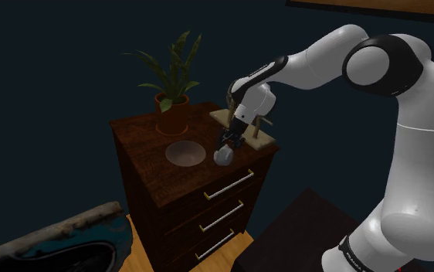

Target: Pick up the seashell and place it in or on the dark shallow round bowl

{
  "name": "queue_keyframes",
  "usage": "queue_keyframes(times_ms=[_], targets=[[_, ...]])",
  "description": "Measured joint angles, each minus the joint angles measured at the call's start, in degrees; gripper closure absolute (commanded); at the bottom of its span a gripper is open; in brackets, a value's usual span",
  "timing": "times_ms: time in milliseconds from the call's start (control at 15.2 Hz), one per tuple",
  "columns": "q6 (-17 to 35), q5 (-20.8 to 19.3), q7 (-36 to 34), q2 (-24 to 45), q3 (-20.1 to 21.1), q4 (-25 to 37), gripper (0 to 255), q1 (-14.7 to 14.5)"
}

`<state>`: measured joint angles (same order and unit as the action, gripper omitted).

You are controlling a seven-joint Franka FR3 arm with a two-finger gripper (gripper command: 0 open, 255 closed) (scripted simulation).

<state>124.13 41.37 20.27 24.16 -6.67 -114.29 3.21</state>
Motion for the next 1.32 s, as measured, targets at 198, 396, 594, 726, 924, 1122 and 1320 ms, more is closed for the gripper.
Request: queue_keyframes(times_ms=[198,396,594,726,924,1122,1320], targets=[[-1.21,-0.82,-1.25,-1.65,-0.25,-0.04,255,-0.22],[-2.51,-1.66,-2.45,-3.43,-0.53,-0.17,255,-0.38],[-4.00,-2.52,-3.67,-4.83,-0.81,0.24,255,-0.43],[-4.94,-3.02,-4.34,-5.52,-0.98,0.66,255,-0.41],[-6.13,-3.62,-5.98,-6.31,-0.92,1.70,255,-0.80],[-6.57,-3.53,-8.64,-3.40,-0.01,6.34,255,-1.94],[-7.01,-3.44,-12.10,1.24,1.15,13.10,255,-3.44]])
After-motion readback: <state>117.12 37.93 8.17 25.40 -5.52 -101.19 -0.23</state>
